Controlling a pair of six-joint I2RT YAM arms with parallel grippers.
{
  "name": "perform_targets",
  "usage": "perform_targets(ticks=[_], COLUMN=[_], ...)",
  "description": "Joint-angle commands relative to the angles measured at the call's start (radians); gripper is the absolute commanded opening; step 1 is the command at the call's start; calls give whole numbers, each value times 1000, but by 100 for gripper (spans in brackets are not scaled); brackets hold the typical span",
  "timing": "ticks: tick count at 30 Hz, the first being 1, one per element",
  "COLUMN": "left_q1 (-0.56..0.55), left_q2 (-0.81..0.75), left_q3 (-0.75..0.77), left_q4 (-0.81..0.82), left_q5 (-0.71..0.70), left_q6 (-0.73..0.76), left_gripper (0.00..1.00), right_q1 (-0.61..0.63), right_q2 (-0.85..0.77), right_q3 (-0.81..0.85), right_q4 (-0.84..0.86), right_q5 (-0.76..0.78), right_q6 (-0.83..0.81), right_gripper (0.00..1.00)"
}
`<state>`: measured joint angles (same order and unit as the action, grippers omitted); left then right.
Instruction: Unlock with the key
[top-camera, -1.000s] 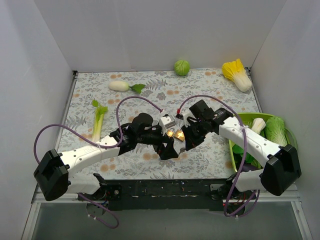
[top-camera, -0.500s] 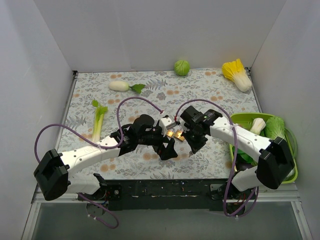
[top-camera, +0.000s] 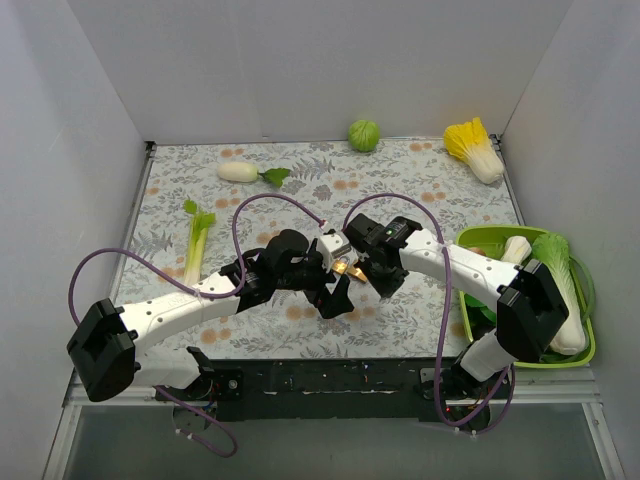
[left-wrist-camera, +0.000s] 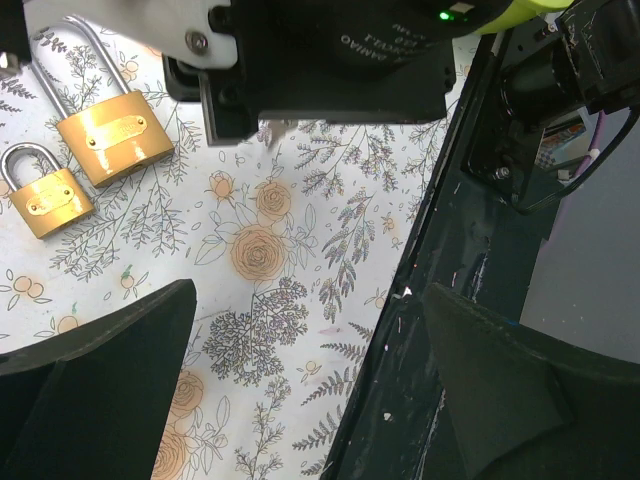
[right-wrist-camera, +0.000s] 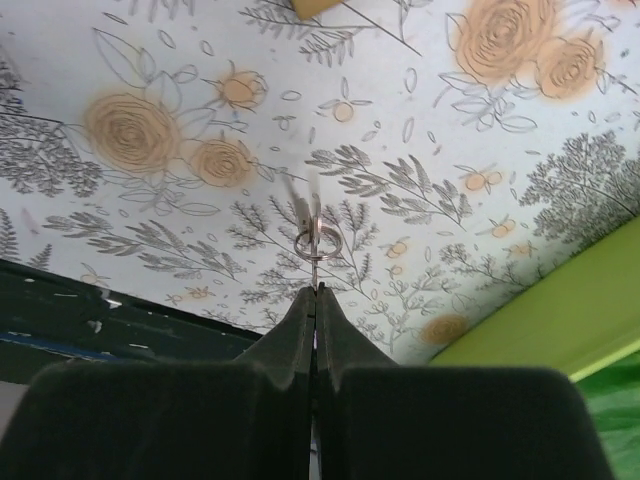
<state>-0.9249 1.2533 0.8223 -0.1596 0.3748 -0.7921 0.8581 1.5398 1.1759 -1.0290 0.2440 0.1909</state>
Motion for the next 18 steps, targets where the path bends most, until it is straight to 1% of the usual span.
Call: perform_targets(ticks=[1,2,3,5,8,9,12,14,15,17,18], left_q1=[-3,-3,-3,-3,-3,-3,-2,-3,-3,-3,-3], left_q2=[-49,-52,-57,-66,-66,-65,-55,-55,-58,-64,-72], left_q3=[26,25,23,17,17,17,18,18,14,11,5], left_q4=[-4,-4,-4,2,12,15,37,37,37,40,43], left_q5=[-14,-19,-25,-42,-31,-25,12,16,13,4,-5], left_q6=[13,13,13,11,5,2,-18,-24,-25,-33,-39], left_gripper=[97,97,97,97,97,97,96,96,95,95,95], right_q1=[4,5,6,4,4,4,4,4,1,-16,-25], right_q2=[-2,5,8,-23,-78,-82,-43,-26,-35,-82,-101], right_q3=[7,5,8,39,44,38,21,27,43,62,62], right_q4=[29,-15,-23,-20,55,85,58,40,37,52,72], right_q5=[-79,-13,91,118,10,-65,-167,-63,42,89,52], right_q6=[-2,17,27,31,19,21,-8,10,21,27,25], right_gripper=[1,1,1,1,1,1,1,1,1,1,1])
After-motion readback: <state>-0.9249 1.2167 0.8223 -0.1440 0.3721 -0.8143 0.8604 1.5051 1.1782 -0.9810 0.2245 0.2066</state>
